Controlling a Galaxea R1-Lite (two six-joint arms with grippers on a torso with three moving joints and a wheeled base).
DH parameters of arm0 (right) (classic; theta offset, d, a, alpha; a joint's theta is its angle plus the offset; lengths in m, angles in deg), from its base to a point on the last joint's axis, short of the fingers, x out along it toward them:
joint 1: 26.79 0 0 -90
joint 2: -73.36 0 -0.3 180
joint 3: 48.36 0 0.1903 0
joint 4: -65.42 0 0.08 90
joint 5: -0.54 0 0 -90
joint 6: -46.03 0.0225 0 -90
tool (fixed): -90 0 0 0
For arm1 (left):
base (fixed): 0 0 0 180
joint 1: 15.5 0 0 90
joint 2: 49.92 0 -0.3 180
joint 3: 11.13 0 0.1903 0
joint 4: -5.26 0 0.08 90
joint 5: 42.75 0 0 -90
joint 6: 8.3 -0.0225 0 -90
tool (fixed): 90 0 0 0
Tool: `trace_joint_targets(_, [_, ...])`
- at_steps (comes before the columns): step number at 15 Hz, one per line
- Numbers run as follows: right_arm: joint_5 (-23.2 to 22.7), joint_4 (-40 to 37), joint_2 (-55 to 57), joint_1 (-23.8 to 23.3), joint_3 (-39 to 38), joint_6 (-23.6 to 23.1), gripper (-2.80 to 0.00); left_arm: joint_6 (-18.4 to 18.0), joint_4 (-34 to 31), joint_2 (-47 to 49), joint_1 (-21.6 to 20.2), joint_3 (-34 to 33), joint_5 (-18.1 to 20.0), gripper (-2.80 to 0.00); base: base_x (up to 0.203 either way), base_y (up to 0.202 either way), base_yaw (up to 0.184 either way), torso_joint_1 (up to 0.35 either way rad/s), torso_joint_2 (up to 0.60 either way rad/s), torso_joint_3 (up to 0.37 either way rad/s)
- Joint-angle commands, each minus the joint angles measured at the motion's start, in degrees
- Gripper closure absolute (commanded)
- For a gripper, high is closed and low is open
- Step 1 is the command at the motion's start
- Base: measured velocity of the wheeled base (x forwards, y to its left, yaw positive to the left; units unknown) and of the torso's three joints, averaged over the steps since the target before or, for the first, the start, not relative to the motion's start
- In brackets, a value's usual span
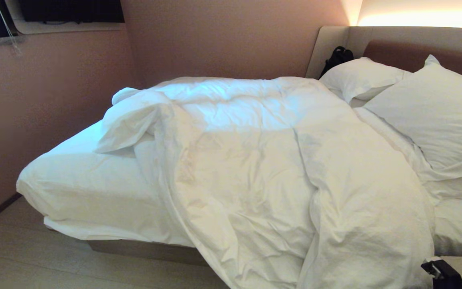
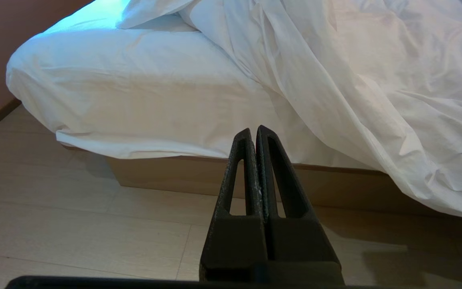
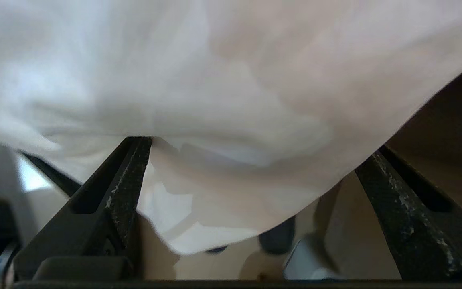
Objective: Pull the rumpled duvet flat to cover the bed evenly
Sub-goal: Flatten the corners of the folded blanket
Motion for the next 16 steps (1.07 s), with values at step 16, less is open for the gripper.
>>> trace_joint_targets(16, [-0.26, 5.69, 1.81, 0.07, -1.25, -0.12, -2.80, 0.00, 0.00, -0.02, -0.05, -0.01, -0.02, 0.00, 0.000, 0.000, 0.000, 0.000, 0.00, 0.000])
